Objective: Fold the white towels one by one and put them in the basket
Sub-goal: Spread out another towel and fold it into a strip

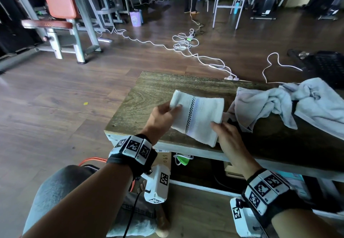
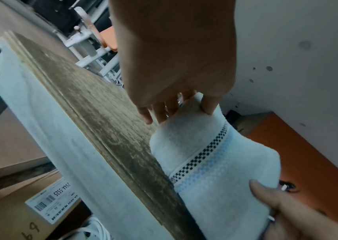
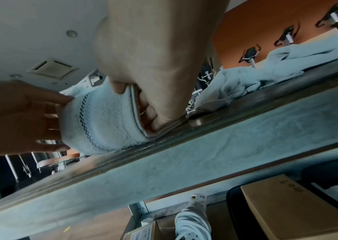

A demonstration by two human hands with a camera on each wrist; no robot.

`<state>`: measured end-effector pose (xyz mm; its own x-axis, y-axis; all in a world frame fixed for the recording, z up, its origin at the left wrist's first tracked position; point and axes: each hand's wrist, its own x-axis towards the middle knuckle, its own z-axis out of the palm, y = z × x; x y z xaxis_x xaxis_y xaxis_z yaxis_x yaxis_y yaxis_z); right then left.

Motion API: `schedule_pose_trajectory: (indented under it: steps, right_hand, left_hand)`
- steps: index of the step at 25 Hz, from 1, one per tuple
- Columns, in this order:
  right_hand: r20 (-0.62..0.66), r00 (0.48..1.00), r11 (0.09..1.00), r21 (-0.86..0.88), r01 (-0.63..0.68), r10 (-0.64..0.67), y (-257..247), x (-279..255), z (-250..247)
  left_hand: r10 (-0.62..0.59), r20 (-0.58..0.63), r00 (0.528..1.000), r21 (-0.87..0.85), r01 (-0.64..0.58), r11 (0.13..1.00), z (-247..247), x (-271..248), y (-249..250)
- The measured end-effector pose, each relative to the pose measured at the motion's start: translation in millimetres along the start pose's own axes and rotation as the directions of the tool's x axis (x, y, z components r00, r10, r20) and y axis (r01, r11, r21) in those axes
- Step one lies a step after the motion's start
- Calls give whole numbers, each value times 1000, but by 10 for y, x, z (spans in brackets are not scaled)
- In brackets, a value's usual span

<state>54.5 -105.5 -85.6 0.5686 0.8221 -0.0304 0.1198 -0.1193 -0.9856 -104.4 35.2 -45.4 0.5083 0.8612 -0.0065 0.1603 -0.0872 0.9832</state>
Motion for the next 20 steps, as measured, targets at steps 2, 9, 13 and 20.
schedule_pose_trajectory:
  steps: [2, 9, 13, 20]
  right_hand:
    - [-44, 999, 999, -32, -9, 8, 26, 37, -29]
    - [-145, 985, 966, -227, -121, 90, 76, 283, -33]
    - [-172, 980, 966, -221, -135, 97, 85, 377, -46]
    - [-275, 935, 970, -32, -239, 222, 134, 430, -22]
  left_hand:
    - [41, -1, 999, 86, -40, 995, 89, 113, -83]
    - [76, -19, 997, 342, -65, 937, 225, 288, -453]
    - [87, -16, 996, 472, -69, 879, 329, 402, -375]
    - [-7, 36, 999, 635, -17, 773, 461, 599, -417]
